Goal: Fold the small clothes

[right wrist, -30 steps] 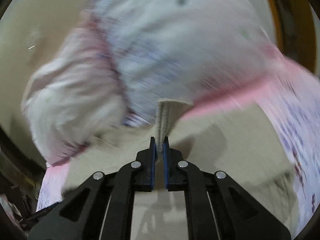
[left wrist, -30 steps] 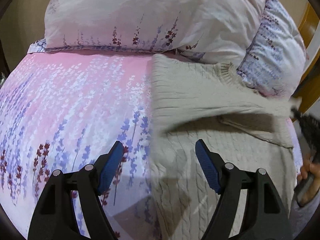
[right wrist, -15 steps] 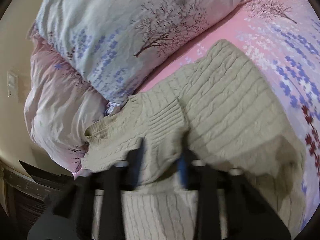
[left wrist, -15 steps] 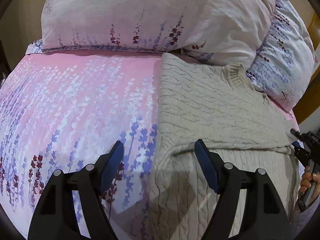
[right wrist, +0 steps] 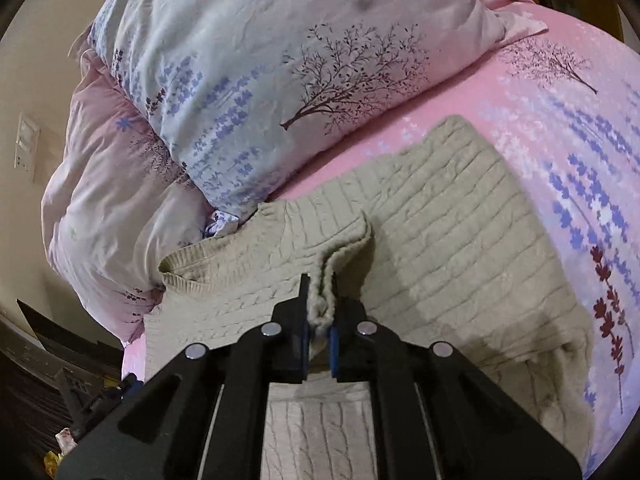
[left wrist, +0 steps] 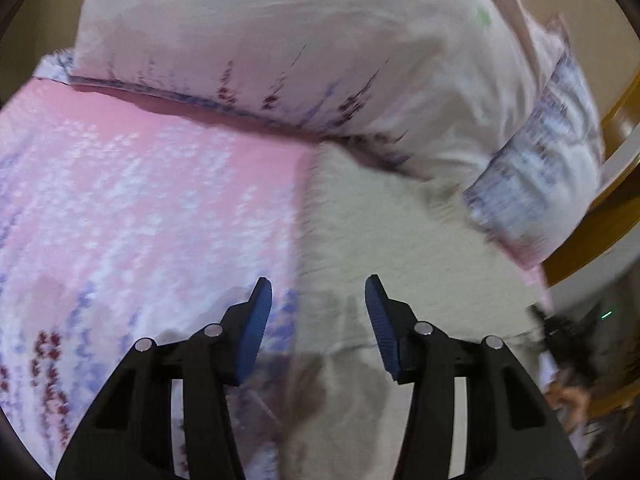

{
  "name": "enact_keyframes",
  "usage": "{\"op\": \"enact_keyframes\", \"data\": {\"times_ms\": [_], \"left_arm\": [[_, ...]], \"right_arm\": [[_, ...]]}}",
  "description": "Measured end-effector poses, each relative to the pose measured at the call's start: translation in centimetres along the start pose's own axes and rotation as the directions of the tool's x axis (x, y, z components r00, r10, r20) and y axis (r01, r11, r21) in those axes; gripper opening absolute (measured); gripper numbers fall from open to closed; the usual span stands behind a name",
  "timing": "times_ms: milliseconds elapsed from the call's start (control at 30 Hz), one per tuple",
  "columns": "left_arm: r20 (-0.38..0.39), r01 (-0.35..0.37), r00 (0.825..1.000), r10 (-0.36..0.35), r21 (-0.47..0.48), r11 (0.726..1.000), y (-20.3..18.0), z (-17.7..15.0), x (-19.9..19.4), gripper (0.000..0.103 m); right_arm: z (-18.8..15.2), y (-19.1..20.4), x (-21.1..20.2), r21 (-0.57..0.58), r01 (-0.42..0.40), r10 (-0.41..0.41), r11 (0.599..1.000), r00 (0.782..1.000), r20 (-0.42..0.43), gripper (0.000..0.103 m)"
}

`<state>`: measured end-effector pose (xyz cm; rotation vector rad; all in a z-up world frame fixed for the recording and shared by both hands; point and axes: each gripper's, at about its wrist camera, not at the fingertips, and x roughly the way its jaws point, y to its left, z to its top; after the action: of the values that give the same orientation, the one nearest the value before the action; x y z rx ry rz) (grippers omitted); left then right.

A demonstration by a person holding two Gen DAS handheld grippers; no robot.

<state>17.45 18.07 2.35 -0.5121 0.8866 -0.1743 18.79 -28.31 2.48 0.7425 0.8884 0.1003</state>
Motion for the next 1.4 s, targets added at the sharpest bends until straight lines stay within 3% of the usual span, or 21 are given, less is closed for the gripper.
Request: {"op": "enact_keyframes", "data": {"times_ms": [67, 200, 333, 433, 467, 533, 633, 733, 867, 900, 967, 1000, 1033, 1100, 1167, 1267, 1367, 1400], "left_arm": [[-0.038, 0.026, 0.999, -0.026, -0.008, 1.0, -0.3, 1.0, 0.9, 0.05], [-0.102, 0.012, 0.995, -0.018, -0.061, 0.998, -0.2, 1.9, 3.0, 0.05], [-0.095, -0.007, 0.995, 0.0, -0.07, 0.998, -0.2, 2.3, 3.8, 0.048], [-0.101, 0.021, 0.994, -0.029, -0.086, 0.996, -0.3, 2.8, 4.7, 0.011], [-0.094, 0.04, 0.994, -0.049, -0.09, 0.995, -0.4, 2.9, 4.7, 0.009], [-0.062, 0.063, 0.996, -0.069, -0.089, 0.994, -0.2, 3.1, 4.2, 0.008], [-0.032, 0.056, 0.998, -0.06, -0.096, 0.994, 0.8, 3.5, 3.5, 0.008], [-0.049, 0.04, 0.998, -0.046, -0.122, 0.992, 2.0, 3.2, 4.0, 0.008], [-0.053, 0.027, 0.998, -0.032, -0.096, 0.995, 1.6, 2.8, 4.5, 0.008], [-0.046, 0.031, 0.998, -0.035, -0.086, 0.996, 1.5, 3.0, 4.3, 0.009], [-0.021, 0.03, 0.999, -0.031, -0.058, 0.998, 0.9, 3.0, 3.3, 0.01], [0.003, 0.016, 1.0, -0.016, -0.04, 0.999, 0.7, 3.1, 2.7, 0.01], [0.028, 0.014, 1.0, -0.014, -0.017, 1.0, 0.3, 3.0, 2.1, 0.01], [0.04, 0.048, 0.998, -0.049, 0.035, 0.998, -1.1, 2.6, 1.2, 0.011], [0.004, 0.087, 0.996, -0.088, 0.076, 0.993, -2.8, 1.9, 1.6, 0.019], [-0.067, 0.119, 0.991, -0.115, 0.063, 0.991, -3.4, 1.1, 3.2, 0.029], [-0.123, 0.08, 0.99, -0.075, 0.042, 0.996, -2.7, 0.5, 5.0, 0.029], [-0.107, 0.09, 0.991, -0.085, 0.037, 0.995, -2.6, 0.5, 5.0, 0.03]], "right_arm": [[0.1, 0.2, -0.2, -0.006, -0.008, 0.008, 1.0, 1.0, 0.002, 0.007], [0.1, 0.4, -0.7, -0.024, -0.019, 0.019, 1.0, 1.0, 0.009, 0.007], [0.2, 0.5, -0.6, -0.048, -0.01, 0.011, 0.999, 1.0, 0.002, 0.007], [0.3, 0.7, -0.8, -0.055, -0.034, 0.035, 0.998, 0.999, 0.016, 0.007], [0.4, 0.8, -1.2, -0.057, -0.053, 0.055, 0.997, 0.998, 0.034, 0.007], [0.5, 0.9, -2.2, -0.065, -0.072, 0.077, 0.995, 0.994, 0.072, 0.007], [0.0, 0.0, -1.2, -0.057, -0.021, 0.022, 0.998, 1.0, 0.02, 0.007], [-0.9, -1.2, 0.3, -0.033, 0.026, -0.027, 0.999, 0.999, -0.037, 0.007], [-1.2, -0.9, 0.1, -0.063, 0.062, -0.065, 0.996, 0.997, -0.041, 0.011], [-1.1, -0.6, -0.2, -0.082, 0.085, -0.088, 0.993, 0.996, -0.033, 0.017], [-1.0, 0.1, -2.3, -0.117, 0.161, -0.153, 0.98, 0.985, 0.075, 0.037], [-1.0, 0.6, -3.4, -0.137, 0.165, -0.147, 0.977, 0.98, 0.135, 0.046], [-0.9, 0.9, -4.0, -0.162, 0.156, -0.131, 0.974, 0.979, 0.156, 0.047], [-0.8, 2.2, -3.7, -0.231, 0.108, -0.082, 0.967, 0.99, 0.118, 0.047], [-1.1, 3.1, -2.5, -0.269, 0.072, -0.06, 0.96, 0.997, 0.054, 0.047], [-1.9, 3.4, -0.1, -0.285, 0.073, -0.087, 0.956, 0.996, -0.035, 0.048], [-2.4, 2.9, 1.2, -0.279, 0.094, -0.116, 0.956, 0.991, -0.065, 0.052], [-2.4, 2.9, 1.3, -0.284, 0.097, -0.121, 0.954, 0.99, -0.069, 0.052]]}}
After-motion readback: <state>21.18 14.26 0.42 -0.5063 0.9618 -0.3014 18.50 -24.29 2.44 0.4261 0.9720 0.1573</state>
